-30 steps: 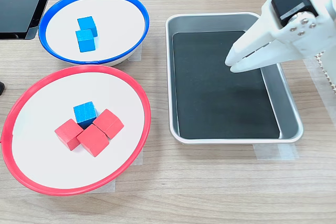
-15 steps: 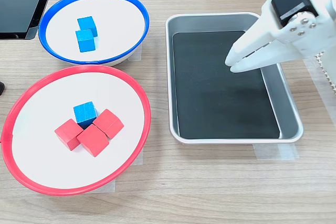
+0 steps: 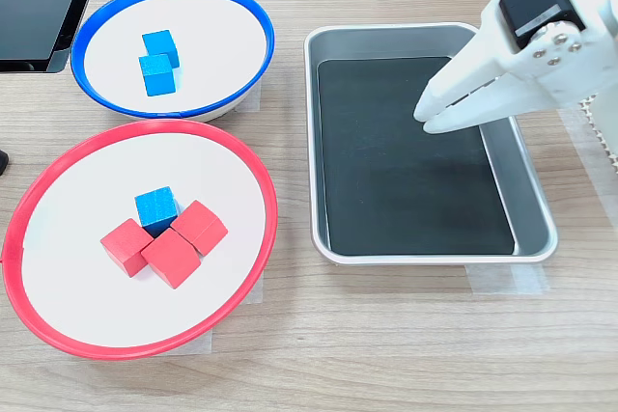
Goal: Relocate any blue block in the red dish to the blue dish, correcting any misplacements.
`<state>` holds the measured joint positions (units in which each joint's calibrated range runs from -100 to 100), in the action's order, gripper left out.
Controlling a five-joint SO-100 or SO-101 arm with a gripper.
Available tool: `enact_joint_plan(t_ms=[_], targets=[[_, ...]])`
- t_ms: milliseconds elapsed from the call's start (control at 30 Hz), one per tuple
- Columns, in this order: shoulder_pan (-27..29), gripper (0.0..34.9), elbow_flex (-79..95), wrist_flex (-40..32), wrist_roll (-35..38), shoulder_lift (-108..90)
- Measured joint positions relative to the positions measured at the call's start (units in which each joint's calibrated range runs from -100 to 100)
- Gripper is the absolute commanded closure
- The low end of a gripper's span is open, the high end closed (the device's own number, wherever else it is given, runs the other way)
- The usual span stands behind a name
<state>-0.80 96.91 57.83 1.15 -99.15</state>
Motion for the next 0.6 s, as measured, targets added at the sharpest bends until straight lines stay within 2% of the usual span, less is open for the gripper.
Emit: enact_joint_plan(t_ms=[600], targets=[[1.59, 34.9, -1.27, -1.06, 2.15, 3.5]])
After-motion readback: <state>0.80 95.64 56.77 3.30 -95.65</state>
